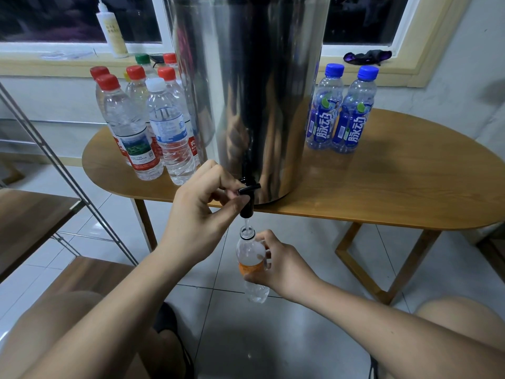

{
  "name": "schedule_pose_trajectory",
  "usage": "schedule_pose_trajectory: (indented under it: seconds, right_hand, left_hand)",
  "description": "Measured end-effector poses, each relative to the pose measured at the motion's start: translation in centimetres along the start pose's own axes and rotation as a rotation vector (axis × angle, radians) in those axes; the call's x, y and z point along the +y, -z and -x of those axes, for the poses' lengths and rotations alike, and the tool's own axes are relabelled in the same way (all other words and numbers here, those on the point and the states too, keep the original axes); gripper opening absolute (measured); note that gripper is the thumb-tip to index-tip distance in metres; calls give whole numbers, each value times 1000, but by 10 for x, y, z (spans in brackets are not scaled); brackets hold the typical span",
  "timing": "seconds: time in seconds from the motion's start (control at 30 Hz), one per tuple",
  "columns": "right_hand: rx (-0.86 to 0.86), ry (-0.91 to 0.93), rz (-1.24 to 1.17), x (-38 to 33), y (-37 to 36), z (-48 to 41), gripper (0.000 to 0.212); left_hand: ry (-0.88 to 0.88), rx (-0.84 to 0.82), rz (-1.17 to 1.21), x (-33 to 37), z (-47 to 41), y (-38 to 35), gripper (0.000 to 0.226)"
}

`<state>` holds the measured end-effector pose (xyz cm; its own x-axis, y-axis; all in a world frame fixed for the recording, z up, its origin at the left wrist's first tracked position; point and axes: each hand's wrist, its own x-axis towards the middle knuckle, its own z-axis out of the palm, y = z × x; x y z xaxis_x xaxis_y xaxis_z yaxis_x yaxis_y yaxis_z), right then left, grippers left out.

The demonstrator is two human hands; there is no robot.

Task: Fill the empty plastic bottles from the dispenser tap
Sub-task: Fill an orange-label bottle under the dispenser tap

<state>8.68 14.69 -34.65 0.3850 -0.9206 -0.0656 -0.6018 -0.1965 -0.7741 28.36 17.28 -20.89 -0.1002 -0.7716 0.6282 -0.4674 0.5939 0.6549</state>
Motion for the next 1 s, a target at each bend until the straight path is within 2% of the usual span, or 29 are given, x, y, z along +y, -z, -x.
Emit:
schedule_pose_trajectory:
  seconds: [1.0]
  right_hand:
    - [-3,7,13,2,-2,0,68]
  left_hand:
    - [10,4,11,-2,0,0,19]
